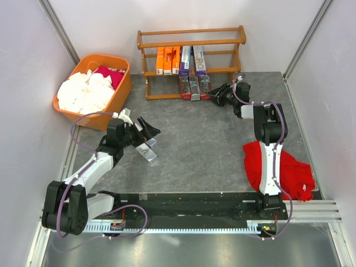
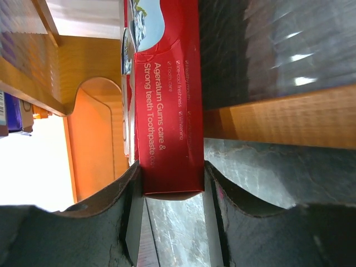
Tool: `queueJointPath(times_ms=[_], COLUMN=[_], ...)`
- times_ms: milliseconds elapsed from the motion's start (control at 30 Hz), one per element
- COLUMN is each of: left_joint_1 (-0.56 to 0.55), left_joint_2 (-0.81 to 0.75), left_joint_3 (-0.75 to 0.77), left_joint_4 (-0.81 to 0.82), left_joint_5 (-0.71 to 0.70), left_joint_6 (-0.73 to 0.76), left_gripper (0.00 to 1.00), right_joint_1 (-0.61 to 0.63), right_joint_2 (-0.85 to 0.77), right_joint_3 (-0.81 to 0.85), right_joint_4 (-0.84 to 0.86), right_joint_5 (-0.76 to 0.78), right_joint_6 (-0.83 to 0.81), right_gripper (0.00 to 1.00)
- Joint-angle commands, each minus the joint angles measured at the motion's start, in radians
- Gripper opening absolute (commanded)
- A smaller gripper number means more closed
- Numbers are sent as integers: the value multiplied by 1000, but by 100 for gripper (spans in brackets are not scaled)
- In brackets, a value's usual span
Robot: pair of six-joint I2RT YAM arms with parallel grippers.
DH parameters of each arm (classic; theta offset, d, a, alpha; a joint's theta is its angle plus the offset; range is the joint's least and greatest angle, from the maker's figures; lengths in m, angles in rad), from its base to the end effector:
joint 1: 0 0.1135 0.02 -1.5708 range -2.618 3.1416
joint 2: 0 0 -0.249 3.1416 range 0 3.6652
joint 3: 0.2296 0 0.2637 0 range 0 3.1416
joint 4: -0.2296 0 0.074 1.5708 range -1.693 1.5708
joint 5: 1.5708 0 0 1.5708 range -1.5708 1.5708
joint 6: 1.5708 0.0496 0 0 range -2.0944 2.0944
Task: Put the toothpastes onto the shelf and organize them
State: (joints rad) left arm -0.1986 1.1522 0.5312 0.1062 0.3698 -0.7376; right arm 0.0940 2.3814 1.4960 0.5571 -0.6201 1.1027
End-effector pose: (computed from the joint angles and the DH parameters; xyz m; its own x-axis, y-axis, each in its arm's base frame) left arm 0.2584 -0.0703 0.1812 -0.6883 -0.5011 -0.5245 0.0398 0.6959 -0.7170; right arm 0.5127 0.0773 0.0874 -0.7017 0.6633 -0.2599 0.0049 0.3693 0.9293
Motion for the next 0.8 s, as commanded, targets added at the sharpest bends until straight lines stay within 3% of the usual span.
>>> queueJointPath(times_ms=[0,67,200,233,533,767], left_joint_1=[-2,-2,-2,-2,-2,-2], left_joint_2=[3,4,4,4,6,40], left_joint_3=[44,46,46,46,53,93], left_joint_4=[26,26,21,21,-10,-126], left_joint_5=[24,24,26,26,-6,-98], left_joint_6=[53,55,56,56,78,127], left_gripper=[100,100,100,100,100,100], right_joint_1=[21,24,23,21,10,29], right_joint_2=[35,36,-5,-37,-165,-292], right_joint_3=[40,20,-65,-106,-330,-520], right_joint_4=[20,39,41,34,69,76], right_joint_5=[0,0,54,75,129,137], right_joint_6=[25,31,-1,-15,-58,-128], right_gripper=[49,53,91,96,98,98])
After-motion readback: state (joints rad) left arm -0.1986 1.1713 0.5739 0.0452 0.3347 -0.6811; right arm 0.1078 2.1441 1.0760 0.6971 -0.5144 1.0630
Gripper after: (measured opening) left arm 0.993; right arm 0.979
